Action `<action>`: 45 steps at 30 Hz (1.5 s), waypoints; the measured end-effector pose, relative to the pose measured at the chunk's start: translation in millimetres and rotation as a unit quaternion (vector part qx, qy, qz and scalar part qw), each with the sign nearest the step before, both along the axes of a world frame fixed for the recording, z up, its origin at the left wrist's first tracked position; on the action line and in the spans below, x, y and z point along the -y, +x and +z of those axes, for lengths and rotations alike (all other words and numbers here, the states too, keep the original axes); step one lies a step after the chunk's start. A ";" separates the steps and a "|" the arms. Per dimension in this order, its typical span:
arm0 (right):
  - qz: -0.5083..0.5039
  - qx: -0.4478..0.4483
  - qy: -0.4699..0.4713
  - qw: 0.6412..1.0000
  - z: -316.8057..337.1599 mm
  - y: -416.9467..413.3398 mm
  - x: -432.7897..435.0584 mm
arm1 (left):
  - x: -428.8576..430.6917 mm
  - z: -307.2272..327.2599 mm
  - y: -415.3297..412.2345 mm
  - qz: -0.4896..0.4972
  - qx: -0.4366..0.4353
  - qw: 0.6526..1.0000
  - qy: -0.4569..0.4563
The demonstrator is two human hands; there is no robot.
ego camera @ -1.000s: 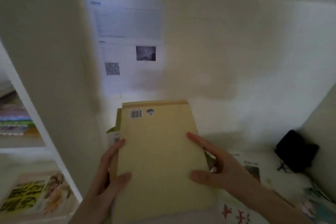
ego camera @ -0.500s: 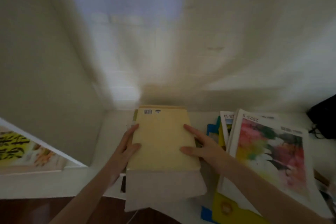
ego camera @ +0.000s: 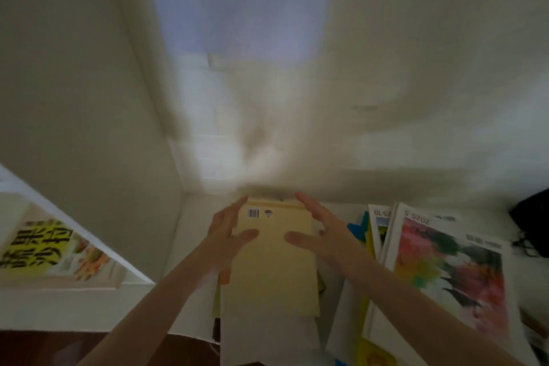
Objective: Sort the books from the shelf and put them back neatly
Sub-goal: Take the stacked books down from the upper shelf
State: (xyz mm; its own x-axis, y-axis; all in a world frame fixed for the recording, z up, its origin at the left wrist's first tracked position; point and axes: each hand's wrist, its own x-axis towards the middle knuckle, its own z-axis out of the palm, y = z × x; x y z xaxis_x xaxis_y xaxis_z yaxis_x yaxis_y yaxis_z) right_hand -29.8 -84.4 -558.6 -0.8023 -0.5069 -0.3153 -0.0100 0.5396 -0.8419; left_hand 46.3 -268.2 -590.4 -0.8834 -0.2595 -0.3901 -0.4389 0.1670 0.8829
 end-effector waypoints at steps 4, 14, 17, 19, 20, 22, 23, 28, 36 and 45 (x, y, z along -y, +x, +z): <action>0.019 -0.010 -0.091 0.996 67.7 1.0 8.6 | 17.7 74.7 8.2 0.007 -0.076 0.996 0.036; 0.134 -0.461 -0.257 0.839 316.6 72.1 20.6 | 25.5 289.2 73.2 -0.023 -0.336 0.942 0.009; 0.102 -0.697 -0.230 0.671 381.1 87.8 13.0 | 21.7 334.7 94.4 -0.040 -0.402 0.915 0.003; 0.046 -0.782 -0.158 0.601 416.6 82.5 10.3 | 16.0 358.8 105.7 -0.053 -0.438 0.897 0.000; 0.027 -0.786 -0.099 0.610 433.0 77.0 9.1 | 12.8 368.1 109.2 -0.056 -0.448 0.892 -0.007; 0.008 -0.730 0.058 0.681 457.3 62.0 6.3 | 6.0 380.2 113.4 -0.057 -0.451 0.891 -0.010; -0.004 -0.692 0.125 0.711 463.7 55.3 5.4 | 2.3 383.7 114.7 -0.058 -0.446 0.893 -0.004; -0.045 -0.797 0.138 0.586 449.8 54.4 -1.2 | -9.8 387.6 117.8 -0.037 -0.424 0.903 0.054; -0.005 -0.850 0.001 0.527 375.2 130.3 -7.9 | -45.2 406.3 117.4 0.090 -0.549 0.812 0.173; 0.163 -0.361 -0.189 0.899 325.4 93.8 -29.3 | -15.2 331.6 128.4 0.068 -0.373 0.912 0.157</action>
State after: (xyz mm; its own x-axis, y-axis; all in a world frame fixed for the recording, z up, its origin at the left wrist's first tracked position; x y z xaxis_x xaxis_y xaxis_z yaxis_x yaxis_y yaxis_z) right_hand 64.0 -55.1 -233.2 -0.5182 -0.7132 0.4721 -0.7331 0.0860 -0.6747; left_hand 174.7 -253.0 -258.8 -0.9014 -0.3647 0.2332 0.3064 -0.1569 0.9389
